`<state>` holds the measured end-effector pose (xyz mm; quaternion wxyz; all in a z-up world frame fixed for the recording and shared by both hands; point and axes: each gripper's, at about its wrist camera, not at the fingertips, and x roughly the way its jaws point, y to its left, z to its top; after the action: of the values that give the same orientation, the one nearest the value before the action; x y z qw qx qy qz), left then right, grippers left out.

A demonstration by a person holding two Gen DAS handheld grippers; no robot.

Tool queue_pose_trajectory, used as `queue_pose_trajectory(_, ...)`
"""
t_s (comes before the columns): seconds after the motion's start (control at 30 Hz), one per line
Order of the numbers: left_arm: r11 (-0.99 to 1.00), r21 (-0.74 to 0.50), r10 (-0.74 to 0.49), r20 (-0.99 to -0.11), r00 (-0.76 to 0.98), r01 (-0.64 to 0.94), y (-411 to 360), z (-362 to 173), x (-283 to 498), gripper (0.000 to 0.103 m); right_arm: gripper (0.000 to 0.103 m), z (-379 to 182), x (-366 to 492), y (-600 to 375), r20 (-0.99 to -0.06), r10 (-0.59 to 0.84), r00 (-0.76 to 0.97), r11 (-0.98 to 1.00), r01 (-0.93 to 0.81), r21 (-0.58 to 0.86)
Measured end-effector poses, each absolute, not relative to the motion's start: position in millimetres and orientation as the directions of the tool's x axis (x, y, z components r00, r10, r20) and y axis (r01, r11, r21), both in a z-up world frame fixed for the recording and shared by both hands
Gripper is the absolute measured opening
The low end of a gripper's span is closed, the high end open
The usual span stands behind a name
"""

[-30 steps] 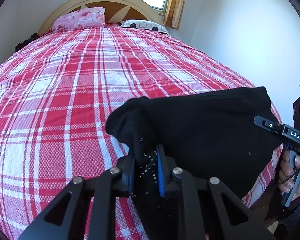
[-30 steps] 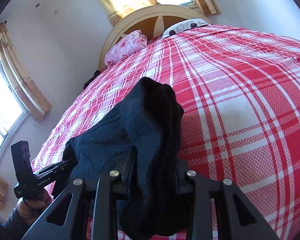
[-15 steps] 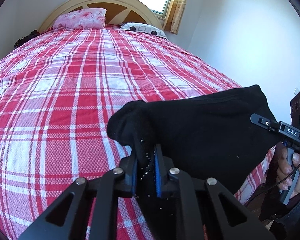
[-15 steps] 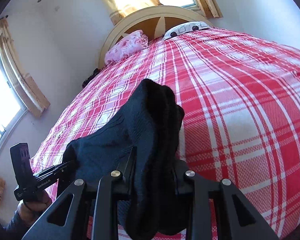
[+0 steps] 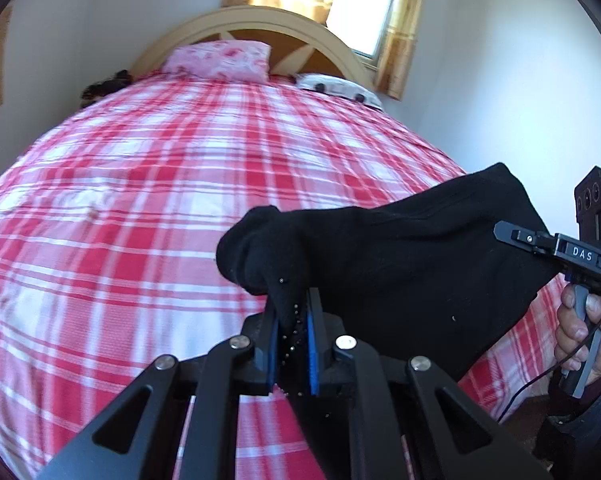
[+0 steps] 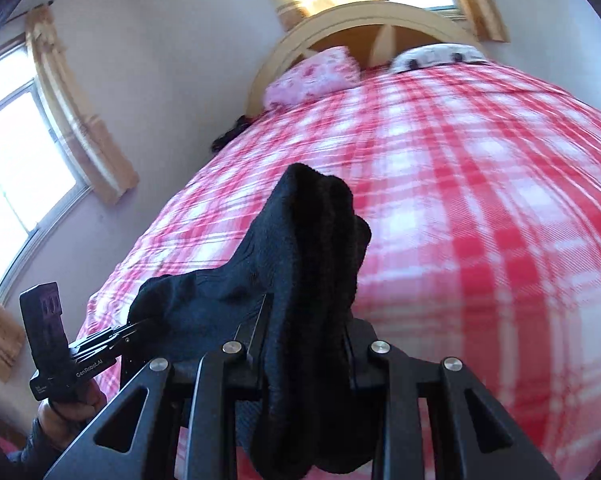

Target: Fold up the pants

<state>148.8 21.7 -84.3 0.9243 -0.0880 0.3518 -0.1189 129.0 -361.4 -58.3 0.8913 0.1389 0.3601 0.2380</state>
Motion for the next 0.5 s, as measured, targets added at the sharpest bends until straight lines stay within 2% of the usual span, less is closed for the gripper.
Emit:
queue_pose_trajectory(0.27,0.985,-0.174,-0.115,-0.629,0.769,0.005,101,-73,156,0.012,0.028,-47,183,-253,-0.556,0.642,0.528,0.766,-0.459,0.45)
queue_pose_trajectory(0.5,0.988,-0.117,0.002,-0.642,0.767,-0.101,156,-76,166,0.012,0.028,-55,219,-168,-0.567,0.689,0.453,0.721,-0.506,0.473)
